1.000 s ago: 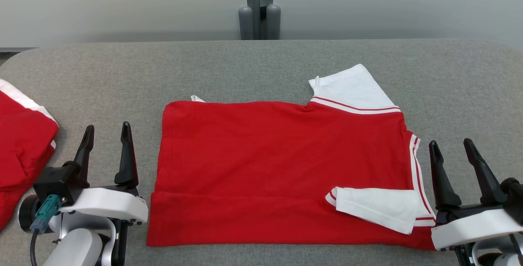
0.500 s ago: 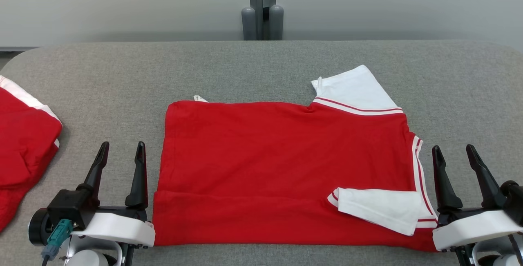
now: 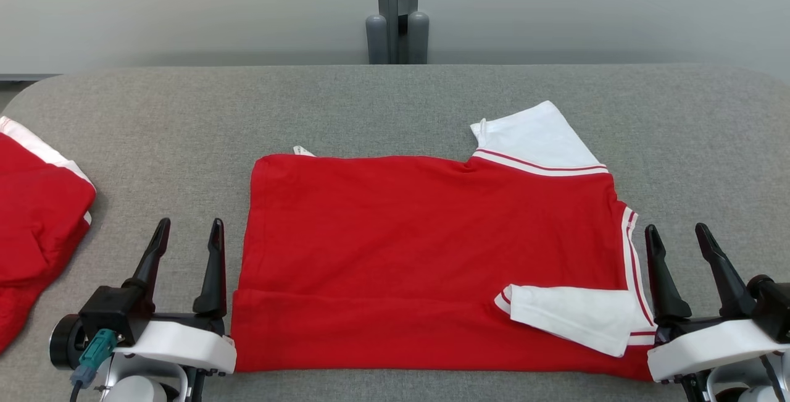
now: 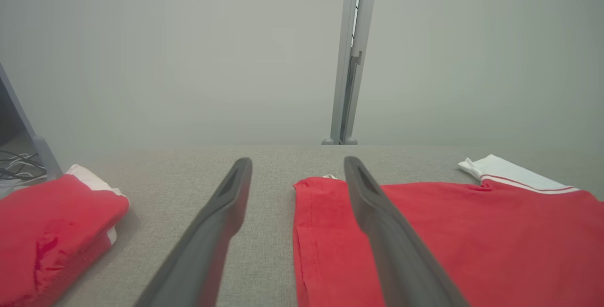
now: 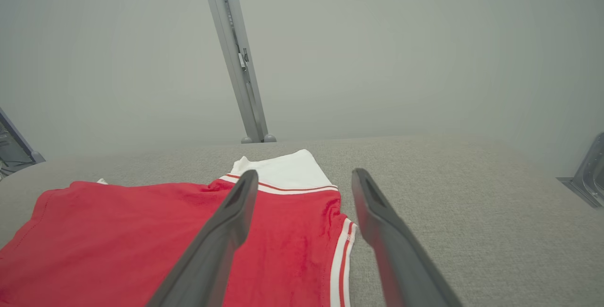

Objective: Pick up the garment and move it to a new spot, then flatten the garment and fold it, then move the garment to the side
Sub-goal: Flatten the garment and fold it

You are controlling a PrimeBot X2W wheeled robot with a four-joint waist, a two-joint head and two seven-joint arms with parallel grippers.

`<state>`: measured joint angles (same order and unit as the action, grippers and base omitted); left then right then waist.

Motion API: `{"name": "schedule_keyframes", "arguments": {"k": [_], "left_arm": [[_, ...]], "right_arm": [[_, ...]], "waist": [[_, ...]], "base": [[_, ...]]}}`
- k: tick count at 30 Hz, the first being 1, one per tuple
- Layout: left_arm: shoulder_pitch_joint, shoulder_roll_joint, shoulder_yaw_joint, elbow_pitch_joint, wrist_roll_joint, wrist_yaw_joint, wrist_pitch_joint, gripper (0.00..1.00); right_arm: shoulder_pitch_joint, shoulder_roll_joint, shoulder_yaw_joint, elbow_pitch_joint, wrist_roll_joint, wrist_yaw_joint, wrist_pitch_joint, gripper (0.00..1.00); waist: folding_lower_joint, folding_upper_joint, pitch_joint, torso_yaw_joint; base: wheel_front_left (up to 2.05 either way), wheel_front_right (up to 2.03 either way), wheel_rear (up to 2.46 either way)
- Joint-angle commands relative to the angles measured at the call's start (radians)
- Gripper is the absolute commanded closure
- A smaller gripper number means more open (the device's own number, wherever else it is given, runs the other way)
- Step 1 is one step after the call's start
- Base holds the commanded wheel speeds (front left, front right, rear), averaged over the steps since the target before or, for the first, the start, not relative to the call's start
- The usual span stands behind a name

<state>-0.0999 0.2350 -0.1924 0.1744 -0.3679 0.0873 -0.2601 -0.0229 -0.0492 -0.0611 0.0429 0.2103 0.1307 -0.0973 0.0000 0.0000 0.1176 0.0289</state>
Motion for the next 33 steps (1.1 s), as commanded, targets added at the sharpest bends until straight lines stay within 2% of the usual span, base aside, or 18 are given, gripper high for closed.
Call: {"name": "schedule_keyframes", "arguments": {"k": [1, 6, 13, 23, 33], "left_arm": [[-0.019, -0.003, 0.005, 0.007, 0.010, -0.009, -0.003, 0.00], [-0.054, -0.009, -0.004, 0.029, 0.014, -0.029, -0.003, 0.00], [-0.196, 0.000, -0.036, 0.101, 0.010, -0.084, 0.033, 0.00], [-0.444, 0.016, -0.049, 0.377, -0.084, -0.190, 0.160, 0.00], [-0.613, 0.057, -0.113, 0.630, -0.176, -0.219, 0.275, 0.00]], "right_arm": [[-0.006, -0.004, -0.001, 0.000, 0.004, 0.000, -0.001, 0.00], [-0.012, -0.004, 0.002, -0.003, 0.008, 0.000, -0.001, 0.00], [-0.039, -0.004, 0.012, -0.008, 0.007, 0.000, -0.001, 0.00], [-0.094, -0.004, 0.043, 0.001, 0.012, 0.000, -0.017, 0.00], [-0.139, -0.004, 0.069, 0.036, 0.025, 0.000, -0.049, 0.00]], "waist": [[0.0000, 0.0000, 0.001, -0.002], [0.0000, 0.0000, 0.011, -0.004], [0.0000, 0.0000, 0.053, -0.018], [0.0000, 0.0000, 0.147, -0.074], [0.0000, 0.0000, 0.219, -0.114]], "base": [[0.00, 0.00, 0.00], [0.00, 0.00, 0.00], [0.00, 0.00, 0.00], [0.00, 0.00, 0.00], [0.00, 0.00, 0.00]]}}
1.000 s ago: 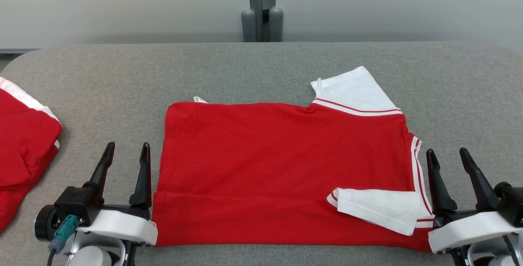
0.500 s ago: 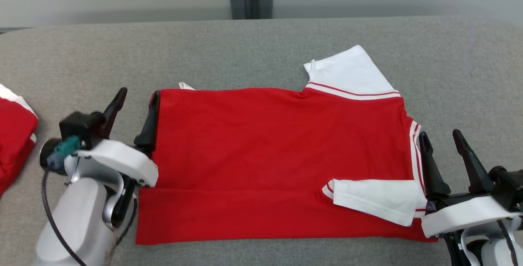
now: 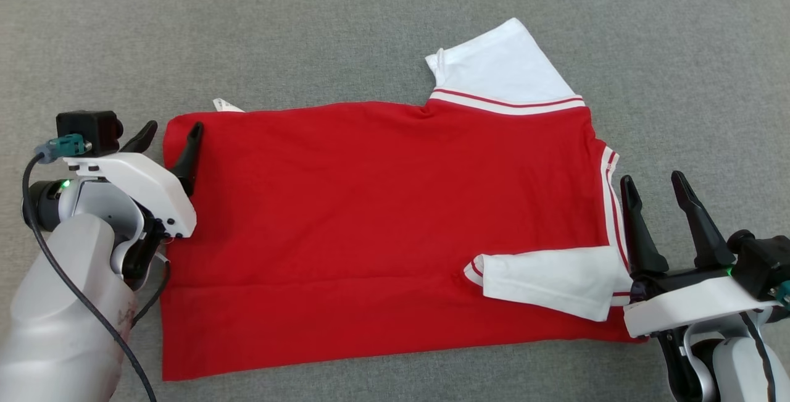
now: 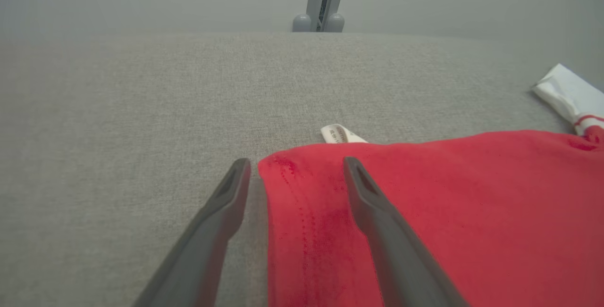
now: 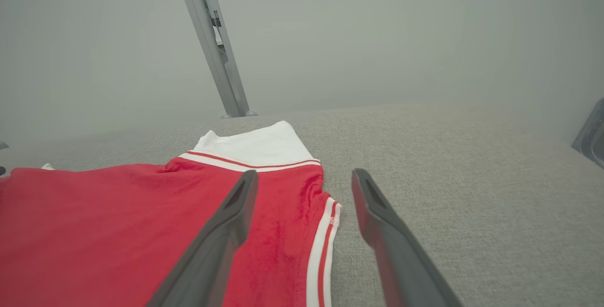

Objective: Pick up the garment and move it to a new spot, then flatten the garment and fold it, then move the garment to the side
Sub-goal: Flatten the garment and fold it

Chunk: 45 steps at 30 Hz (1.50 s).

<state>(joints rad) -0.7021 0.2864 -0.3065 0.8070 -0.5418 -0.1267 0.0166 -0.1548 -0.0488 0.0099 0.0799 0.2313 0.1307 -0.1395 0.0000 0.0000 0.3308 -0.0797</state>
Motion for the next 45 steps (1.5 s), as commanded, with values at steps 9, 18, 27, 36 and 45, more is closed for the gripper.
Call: {"name": "schedule_keyframes", "arguments": {"k": [9, 18, 27, 36, 45], "left_arm": [[-0.061, 0.036, -0.099, 0.063, -0.135, -0.004, 0.067, 0.45], [-0.087, 0.058, -0.161, 0.064, -0.192, -0.004, -0.002, 1.00], [-0.140, 0.034, -0.223, 0.069, -0.208, -0.004, -0.043, 1.00], [-0.218, -0.031, -0.310, 0.055, -0.223, -0.004, -0.073, 1.00], [-0.264, -0.063, -0.376, 0.059, -0.260, -0.004, -0.104, 1.00]], "right_arm": [[-0.031, -0.004, 0.009, 0.027, 0.008, 0.000, -0.022, 0.00], [-0.108, -0.027, -0.025, 0.039, 0.034, 0.000, -0.024, 0.00], [-0.406, -0.133, -0.047, 0.250, 0.103, 0.000, 0.039, 0.00], [-0.718, -0.234, 0.142, 0.610, 0.132, 0.000, 0.124, 0.00], [-0.901, -0.235, 0.256, 0.870, 0.142, 0.000, 0.134, 0.00]], "waist": [[0.0000, 0.0000, 0.027, -0.016], [0.0000, 0.0000, 0.038, -0.004], [0.0000, 0.0000, 0.075, 0.046], [0.0000, 0.0000, 0.149, 0.153], [0.0000, 0.0000, 0.196, 0.202]], "base": [[0.00, 0.00, 0.00], [0.00, 0.00, 0.00], [0.00, 0.00, 0.00], [0.00, 0.00, 0.00], [0.00, 0.00, 0.00]]}}
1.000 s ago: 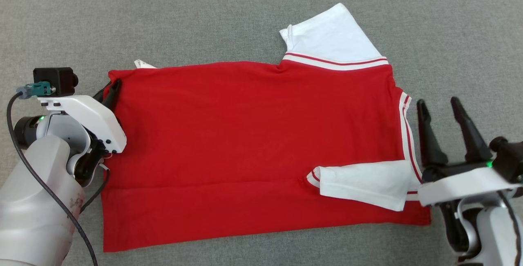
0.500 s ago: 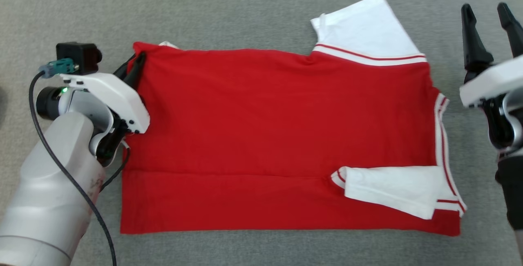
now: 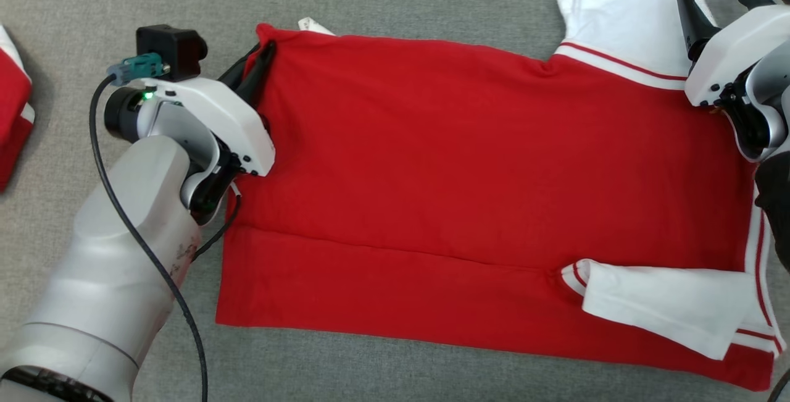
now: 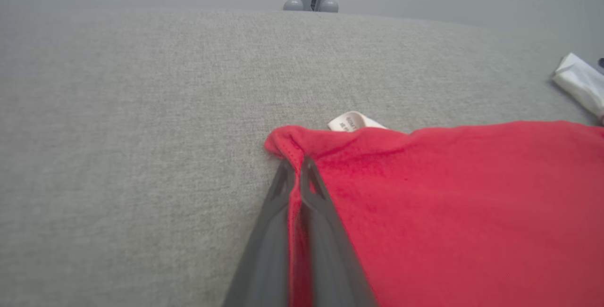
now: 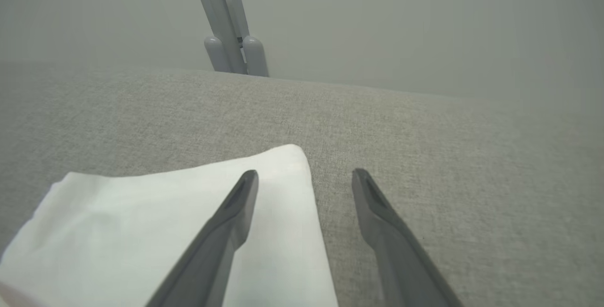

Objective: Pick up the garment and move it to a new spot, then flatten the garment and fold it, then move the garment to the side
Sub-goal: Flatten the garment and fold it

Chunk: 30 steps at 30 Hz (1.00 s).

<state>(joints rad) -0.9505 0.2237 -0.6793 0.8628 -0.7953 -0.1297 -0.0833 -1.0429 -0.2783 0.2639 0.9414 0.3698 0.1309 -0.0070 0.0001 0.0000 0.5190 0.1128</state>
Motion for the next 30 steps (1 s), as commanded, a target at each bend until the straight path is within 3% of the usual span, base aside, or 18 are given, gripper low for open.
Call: {"name": "schedule_keyframes", "arguments": {"k": [1, 7, 8, 9, 10, 11, 12, 21, 30], "left_arm": [[-0.019, -0.002, -0.011, 0.004, -0.012, -0.001, -0.007, 1.00], [-0.028, -0.003, -0.053, 0.012, -0.046, -0.001, -0.027, 1.00], [-0.030, -0.001, -0.060, 0.013, -0.050, -0.001, -0.030, 1.00], [-0.030, -0.001, -0.067, 0.014, -0.055, -0.001, -0.033, 1.00], [-0.030, 0.001, -0.073, 0.015, -0.060, -0.001, -0.036, 1.00], [-0.031, 0.002, -0.078, 0.016, -0.067, -0.001, -0.037, 1.00], [-0.033, 0.003, -0.084, 0.016, -0.072, -0.001, -0.041, 1.00], [-0.029, 0.035, -0.105, 0.009, -0.109, -0.001, -0.095, 1.00], [0.057, 0.102, -0.084, -0.079, -0.118, 0.008, -0.156, 1.00]], "right_arm": [[-0.028, -0.006, 0.013, 0.031, 0.005, 0.000, -0.003, 0.00], [-0.080, 0.002, 0.099, 0.133, 0.002, 0.000, -0.010, 0.00], [-0.083, 0.005, 0.117, 0.141, 0.005, 0.000, -0.010, 0.06], [-0.086, 0.011, 0.130, 0.149, 0.018, 0.000, -0.010, 0.51], [-0.090, 0.012, 0.141, 0.157, 0.028, 0.000, -0.010, 0.67], [-0.095, 0.008, 0.153, 0.163, 0.034, 0.000, -0.014, 0.95], [-0.099, 0.006, 0.159, 0.168, 0.046, 0.000, -0.018, 1.00], [-0.084, -0.018, 0.224, 0.121, 0.146, 0.000, -0.108, 1.00], [0.057, -0.124, 0.339, -0.119, 0.279, 0.000, -0.201, 1.00]], "waist": [[-0.0001, 0.0000, 0.010, 0.013], [-0.0001, 0.0000, 0.011, 0.022], [-0.0001, 0.0000, 0.010, 0.022], [-0.0001, 0.0000, 0.008, 0.022], [-0.0001, 0.0000, 0.006, 0.022], [-0.0001, 0.0000, 0.005, 0.022], [-0.0001, 0.0000, 0.004, 0.022], [-0.0001, 0.0000, -0.014, 0.006], [-0.0001, 0.0000, -0.056, -0.022]], "base": [[0.00, 0.00, 0.00], [0.00, 0.00, 0.00], [0.00, 0.00, 0.00], [0.00, 0.00, 0.00], [0.00, 0.00, 0.00], [0.00, 0.00, 0.00], [0.00, 0.00, 0.00], [0.00, 0.00, 0.00], [0.00, 0.00, 0.00]]}}
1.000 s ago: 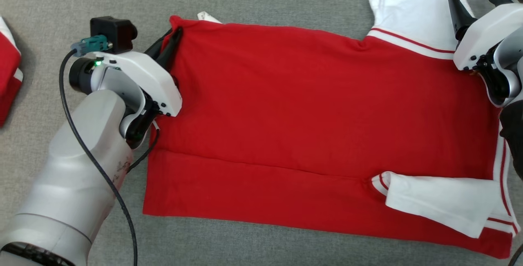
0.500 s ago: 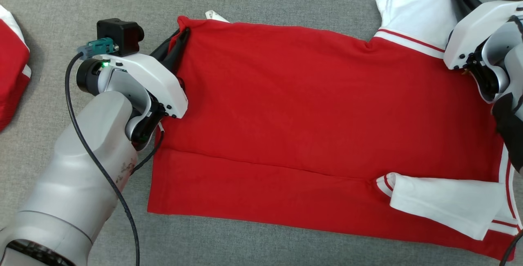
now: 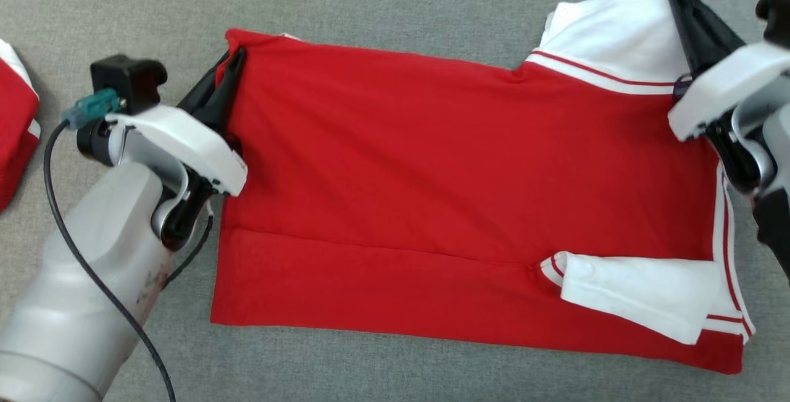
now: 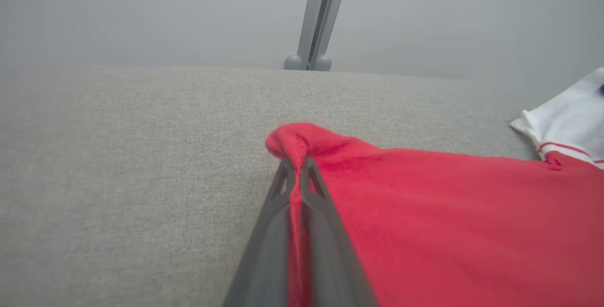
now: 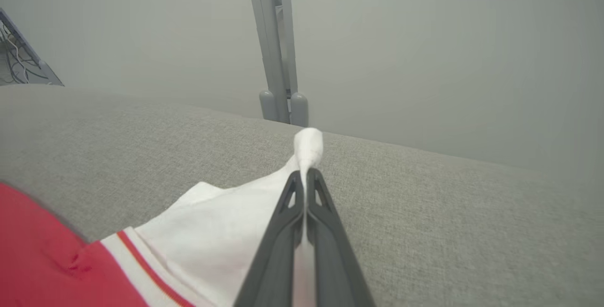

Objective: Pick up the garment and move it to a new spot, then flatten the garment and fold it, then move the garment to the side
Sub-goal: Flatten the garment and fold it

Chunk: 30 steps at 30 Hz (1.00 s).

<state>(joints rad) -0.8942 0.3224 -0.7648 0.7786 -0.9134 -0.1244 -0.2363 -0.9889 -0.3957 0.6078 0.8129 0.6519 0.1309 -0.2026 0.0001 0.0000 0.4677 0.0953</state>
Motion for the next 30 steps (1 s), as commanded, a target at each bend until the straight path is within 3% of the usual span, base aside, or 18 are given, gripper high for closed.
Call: {"name": "schedule_keyframes", "arguments": {"k": [1, 6, 14, 22, 30], "left_arm": [[0.019, 0.009, 0.008, -0.015, -0.004, 0.006, -0.005, 1.00], [0.128, 0.064, 0.023, -0.147, -0.013, 0.048, -0.014, 1.00], [0.332, 0.168, 0.048, -0.432, -0.063, 0.124, 0.005, 1.00], [0.489, 0.265, 0.062, -0.658, -0.096, 0.227, 0.038, 1.00], [0.578, 0.316, 0.072, -0.759, -0.124, 0.283, 0.061, 1.00]], "right_arm": [[0.030, -0.018, 0.003, -0.029, 0.022, 0.000, -0.011, 1.00], [0.179, -0.093, 0.019, -0.222, 0.087, 0.000, -0.031, 1.00], [0.459, -0.180, -0.061, -0.497, 0.152, 0.000, 0.000, 1.00], [0.734, -0.141, -0.212, -0.693, 0.139, 0.000, 0.081, 1.00], [0.928, -0.052, -0.355, -0.811, 0.099, 0.000, 0.166, 1.00]], "waist": [[-0.0001, 0.0000, -0.012, -0.007], [-0.0001, 0.0000, -0.041, -0.022], [-0.0001, 0.0000, -0.078, -0.045], [-0.0001, 0.0000, -0.111, -0.056], [-0.0001, 0.0000, -0.134, -0.068]], "base": [[0.00, 0.00, 0.00], [0.00, 0.00, 0.00], [0.00, 0.00, 0.00], [0.00, 0.00, 0.00], [0.00, 0.00, 0.00]]}}
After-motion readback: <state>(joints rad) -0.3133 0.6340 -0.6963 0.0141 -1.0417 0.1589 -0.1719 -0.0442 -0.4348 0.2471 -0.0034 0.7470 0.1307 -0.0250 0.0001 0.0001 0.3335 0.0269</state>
